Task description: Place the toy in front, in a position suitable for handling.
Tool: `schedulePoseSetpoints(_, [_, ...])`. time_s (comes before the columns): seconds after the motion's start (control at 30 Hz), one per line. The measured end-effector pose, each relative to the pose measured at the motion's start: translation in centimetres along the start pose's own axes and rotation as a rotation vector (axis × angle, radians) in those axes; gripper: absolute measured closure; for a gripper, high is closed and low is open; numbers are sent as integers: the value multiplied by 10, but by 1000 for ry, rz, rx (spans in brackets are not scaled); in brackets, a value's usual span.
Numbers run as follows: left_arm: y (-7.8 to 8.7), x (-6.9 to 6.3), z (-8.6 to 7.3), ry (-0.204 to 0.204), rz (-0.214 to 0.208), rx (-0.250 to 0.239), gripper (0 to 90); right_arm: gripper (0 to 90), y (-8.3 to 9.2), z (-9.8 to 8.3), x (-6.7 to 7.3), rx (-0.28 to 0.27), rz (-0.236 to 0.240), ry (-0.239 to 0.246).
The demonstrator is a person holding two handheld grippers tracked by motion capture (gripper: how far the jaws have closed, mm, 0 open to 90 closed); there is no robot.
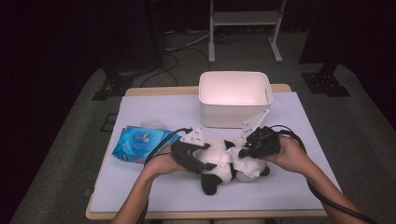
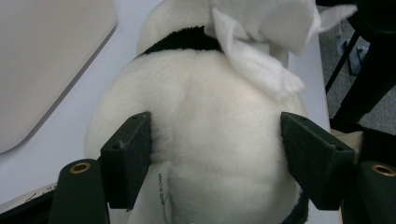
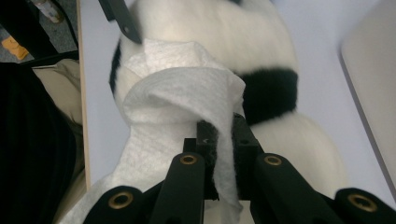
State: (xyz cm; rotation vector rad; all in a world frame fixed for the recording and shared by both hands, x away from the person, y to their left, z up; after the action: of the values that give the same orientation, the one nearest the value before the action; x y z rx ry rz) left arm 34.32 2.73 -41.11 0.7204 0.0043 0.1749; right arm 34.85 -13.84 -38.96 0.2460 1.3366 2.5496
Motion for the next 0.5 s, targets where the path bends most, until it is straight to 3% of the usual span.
schedulePoseSetpoints(0.2, [-1, 0, 1, -2, -6, 10, 276, 848, 14, -27, -14, -25, -30, -68])
schedulePoseSetpoints(0.5, [-4, 6, 5, -34, -3, 21, 276, 847, 19, -60, -16, -59, -27, -147])
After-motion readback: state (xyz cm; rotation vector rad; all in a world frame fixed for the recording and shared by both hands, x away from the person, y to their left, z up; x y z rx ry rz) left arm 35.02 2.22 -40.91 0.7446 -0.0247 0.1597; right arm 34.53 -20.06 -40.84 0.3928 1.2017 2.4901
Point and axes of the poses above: each handheld gripper's, and its own axes: y roughly backward along the jaws, z roughly out of its top, x roughly to its left, the point moved 7 cm from there along -y, roughly forward along the jaws, and after that the axes turned 4 degrees about -y, right-handed, at the moved point
